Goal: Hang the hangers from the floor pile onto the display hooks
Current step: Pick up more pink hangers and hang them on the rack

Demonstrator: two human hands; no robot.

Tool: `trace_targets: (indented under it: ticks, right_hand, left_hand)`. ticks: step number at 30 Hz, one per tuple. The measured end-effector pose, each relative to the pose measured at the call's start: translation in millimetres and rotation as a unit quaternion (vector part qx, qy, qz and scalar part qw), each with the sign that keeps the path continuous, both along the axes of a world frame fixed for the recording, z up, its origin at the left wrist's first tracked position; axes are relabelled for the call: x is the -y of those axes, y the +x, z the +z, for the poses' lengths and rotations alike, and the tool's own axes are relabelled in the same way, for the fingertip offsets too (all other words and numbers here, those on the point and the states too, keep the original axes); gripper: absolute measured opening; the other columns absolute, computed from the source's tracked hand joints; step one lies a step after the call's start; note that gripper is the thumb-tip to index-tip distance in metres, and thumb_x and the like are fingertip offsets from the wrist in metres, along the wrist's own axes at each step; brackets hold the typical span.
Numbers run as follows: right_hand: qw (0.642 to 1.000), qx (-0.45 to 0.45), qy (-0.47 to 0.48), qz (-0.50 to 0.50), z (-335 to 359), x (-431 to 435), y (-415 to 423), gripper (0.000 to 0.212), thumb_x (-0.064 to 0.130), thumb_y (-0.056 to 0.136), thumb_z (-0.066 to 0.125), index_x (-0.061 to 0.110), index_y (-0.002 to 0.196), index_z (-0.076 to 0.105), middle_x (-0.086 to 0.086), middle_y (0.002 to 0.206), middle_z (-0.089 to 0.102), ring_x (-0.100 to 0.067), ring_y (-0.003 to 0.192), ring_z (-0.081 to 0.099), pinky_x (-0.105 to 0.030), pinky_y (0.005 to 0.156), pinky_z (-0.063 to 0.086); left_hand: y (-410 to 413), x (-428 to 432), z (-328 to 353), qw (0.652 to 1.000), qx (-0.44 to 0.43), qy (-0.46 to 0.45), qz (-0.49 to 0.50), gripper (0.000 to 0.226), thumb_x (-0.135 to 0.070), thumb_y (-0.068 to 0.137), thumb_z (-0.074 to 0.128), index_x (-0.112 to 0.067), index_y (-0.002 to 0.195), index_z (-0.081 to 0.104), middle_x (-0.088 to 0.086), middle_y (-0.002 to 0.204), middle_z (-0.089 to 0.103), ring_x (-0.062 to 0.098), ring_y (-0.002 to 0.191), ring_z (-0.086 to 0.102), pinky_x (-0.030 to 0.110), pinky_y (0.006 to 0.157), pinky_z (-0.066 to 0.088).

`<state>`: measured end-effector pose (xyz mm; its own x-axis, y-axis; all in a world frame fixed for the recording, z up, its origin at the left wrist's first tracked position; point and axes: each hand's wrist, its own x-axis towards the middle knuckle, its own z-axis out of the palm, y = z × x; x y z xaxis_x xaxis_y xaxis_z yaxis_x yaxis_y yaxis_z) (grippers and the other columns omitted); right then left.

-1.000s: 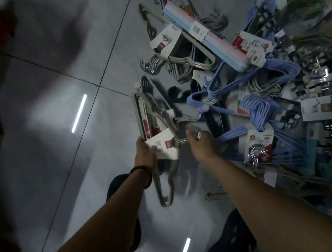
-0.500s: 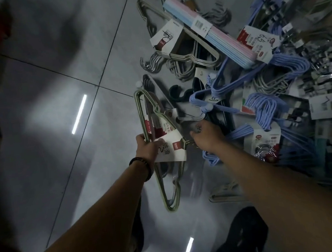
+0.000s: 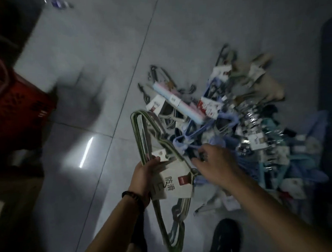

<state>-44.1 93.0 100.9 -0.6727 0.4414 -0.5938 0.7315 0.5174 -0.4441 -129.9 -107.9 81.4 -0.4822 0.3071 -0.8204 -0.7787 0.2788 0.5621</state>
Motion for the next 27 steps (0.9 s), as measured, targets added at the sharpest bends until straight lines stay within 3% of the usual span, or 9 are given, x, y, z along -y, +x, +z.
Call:
trace_targets:
  ticks: [4, 6, 9, 13, 16, 18, 22, 25, 27]
  right_hand:
    - [0.990, -0.111, 0.084, 0.027, 181.0, -17.5, -0.6, 0.055, 0.070, 0.090, 0.045, 0.030, 0.124, 0.063, 0.004, 0.116, 0.068, -0.019, 0.101, 0.063, -0.036, 0.084, 0.053]
    - [0.986, -0.128, 0.101, 0.016, 267.4, -23.3, 6.7, 0.047, 0.061, 0.096, 0.049, 0.029, 0.129, 0.059, 0.002, 0.116, 0.069, -0.020, 0.097, 0.064, -0.031, 0.073, 0.049]
    - [0.974, -0.136, 0.182, -0.017, 373.2, -36.7, 24.9, 0.042, 0.046, 0.104, 0.047, 0.026, 0.140, 0.051, -0.006, 0.126, 0.068, -0.028, 0.109, 0.064, -0.035, 0.081, 0.051]
    - [0.944, -0.101, 0.303, -0.084, 502.5, -58.1, 71.0, 0.029, 0.038, 0.105, 0.049, 0.029, 0.132, 0.051, -0.007, 0.108, 0.072, -0.030, 0.096, 0.068, -0.035, 0.068, 0.047]
    - [0.917, -0.089, 0.359, -0.146, 590.6, -62.6, 123.6, 0.033, 0.025, 0.102, 0.050, 0.035, 0.133, 0.046, -0.004, 0.106, 0.070, -0.029, 0.093, 0.068, -0.037, 0.068, 0.051]
    - [0.901, -0.088, 0.369, -0.210, 631.4, -60.6, 162.7, 0.036, 0.024, 0.102, 0.049, 0.039, 0.134, 0.044, -0.004, 0.105, 0.070, -0.028, 0.090, 0.067, -0.038, 0.070, 0.056]
    - [0.857, -0.133, 0.384, -0.316, 694.0, -43.8, 251.2, 0.013, 0.038, 0.106, 0.043, 0.035, 0.115, 0.050, 0.000, 0.087, 0.069, -0.021, 0.072, 0.065, -0.040, 0.064, 0.058]
    - [0.822, -0.144, 0.410, -0.369, 738.7, -11.6, 320.7, 0.022, 0.047, 0.107, 0.040, 0.035, 0.112, 0.058, 0.003, 0.090, 0.069, -0.015, 0.070, 0.060, -0.034, 0.063, 0.052]
    - [0.801, -0.126, 0.435, -0.392, 762.4, 15.1, 372.3, 0.016, 0.036, 0.109, 0.043, 0.034, 0.115, 0.058, 0.001, 0.095, 0.071, -0.018, 0.075, 0.064, -0.036, 0.065, 0.055]
  left_hand:
    - [10.7, -59.1, 146.2, 0.997, -0.059, 0.045, -0.023, 0.029, -0.022, 0.105, 0.054, -0.002, 0.120, 0.068, 0.015, 0.107, 0.079, 0.026, 0.089, 0.078, 0.031, 0.070, 0.062]
    - [17.1, -85.9, 228.2, 0.992, -0.084, 0.077, -0.053, 0.032, -0.028, 0.105, 0.055, -0.005, 0.122, 0.070, 0.013, 0.115, 0.078, 0.028, 0.104, 0.076, 0.035, 0.083, 0.061]
    - [26.3, -118.6, 340.9, 0.979, -0.101, 0.141, -0.103, 0.040, -0.037, 0.104, 0.055, -0.006, 0.124, 0.072, 0.011, 0.116, 0.079, 0.027, 0.108, 0.075, 0.034, 0.087, 0.061]
    - [52.1, -157.2, 479.1, 0.933, -0.151, 0.235, -0.227, 0.054, -0.053, 0.095, 0.067, -0.008, 0.123, 0.074, 0.016, 0.119, 0.077, 0.033, 0.113, 0.073, 0.048, 0.101, 0.057]
    - [85.7, -179.6, 570.5, 0.865, -0.238, 0.302, -0.322, 0.048, -0.054, 0.089, 0.068, -0.013, 0.112, 0.073, 0.003, 0.107, 0.081, 0.015, 0.103, 0.076, 0.027, 0.087, 0.061]
    - [108.9, -189.7, 615.7, 0.817, -0.305, 0.323, -0.367, 0.060, -0.071, 0.081, 0.066, -0.016, 0.104, 0.072, -0.003, 0.096, 0.081, 0.004, 0.090, 0.075, 0.019, 0.078, 0.057]
    - [168.7, -206.8, 687.4, 0.763, -0.328, 0.351, -0.432, 0.112, -0.105, 0.061, 0.036, -0.008, 0.103, 0.073, 0.006, 0.093, 0.080, 0.021, 0.087, 0.077, 0.042, 0.080, 0.063]
    - [231.7, -201.0, 737.5, 0.724, -0.358, 0.378, -0.453, 0.083, -0.088, 0.075, 0.032, -0.011, 0.072, 0.064, 0.008, 0.066, 0.068, 0.019, 0.061, 0.067, 0.027, 0.058, 0.052]
    - [275.6, -191.7, 763.1, 0.695, -0.358, 0.401, -0.478, 0.067, -0.083, 0.079, 0.044, -0.019, 0.061, 0.055, 0.012, 0.055, 0.057, 0.016, 0.050, 0.057, 0.024, 0.053, 0.044]
